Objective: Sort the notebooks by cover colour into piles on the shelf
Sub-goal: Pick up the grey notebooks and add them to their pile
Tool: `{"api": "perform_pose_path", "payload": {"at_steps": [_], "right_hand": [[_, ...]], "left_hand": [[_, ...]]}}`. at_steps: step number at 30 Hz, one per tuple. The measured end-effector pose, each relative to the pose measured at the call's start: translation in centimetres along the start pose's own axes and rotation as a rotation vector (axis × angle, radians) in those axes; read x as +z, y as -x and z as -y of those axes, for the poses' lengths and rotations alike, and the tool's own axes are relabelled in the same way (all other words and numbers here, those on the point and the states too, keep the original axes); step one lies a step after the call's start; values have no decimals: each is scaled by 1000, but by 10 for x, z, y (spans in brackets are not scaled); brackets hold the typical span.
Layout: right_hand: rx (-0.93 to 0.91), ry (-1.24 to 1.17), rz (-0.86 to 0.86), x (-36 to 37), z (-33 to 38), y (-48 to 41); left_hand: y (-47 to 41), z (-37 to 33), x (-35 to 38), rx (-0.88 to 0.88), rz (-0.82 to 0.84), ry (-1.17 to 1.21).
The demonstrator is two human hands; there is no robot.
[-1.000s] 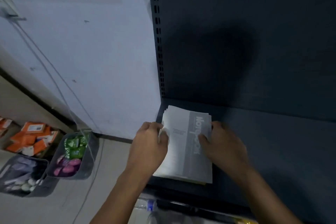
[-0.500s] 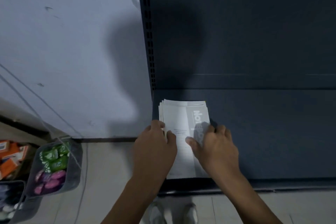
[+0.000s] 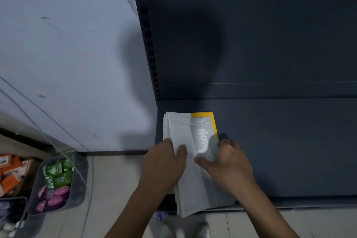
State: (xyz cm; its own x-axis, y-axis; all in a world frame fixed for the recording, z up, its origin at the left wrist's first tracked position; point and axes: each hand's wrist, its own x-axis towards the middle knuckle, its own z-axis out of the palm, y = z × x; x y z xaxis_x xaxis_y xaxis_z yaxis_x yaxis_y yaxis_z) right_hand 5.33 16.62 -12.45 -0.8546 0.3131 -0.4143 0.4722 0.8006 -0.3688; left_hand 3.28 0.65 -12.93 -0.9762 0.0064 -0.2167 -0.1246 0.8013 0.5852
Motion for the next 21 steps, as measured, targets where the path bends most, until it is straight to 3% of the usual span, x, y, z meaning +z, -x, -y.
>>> {"api": "perform_pose_path", "payload": {"at_steps": [6,11,13,18,21], "right_hand": [[4,-92,-61,6,-8,-7],[-5,-240,-46,-5,-7,-12],[-10,-243,-8,-5,-5,-13],[-29,-132,7,0,-3,-6],[-28,-105,-2,2,-3,-3]], "left_hand": [[7,-13,3,-9,2,264],[3,-19,-1,-95,-93,473],[2,-21,-3,-116,-95,405],[5,-17,3,-102,-67,-77],[9,-15,8,-92,-119,-187]]}}
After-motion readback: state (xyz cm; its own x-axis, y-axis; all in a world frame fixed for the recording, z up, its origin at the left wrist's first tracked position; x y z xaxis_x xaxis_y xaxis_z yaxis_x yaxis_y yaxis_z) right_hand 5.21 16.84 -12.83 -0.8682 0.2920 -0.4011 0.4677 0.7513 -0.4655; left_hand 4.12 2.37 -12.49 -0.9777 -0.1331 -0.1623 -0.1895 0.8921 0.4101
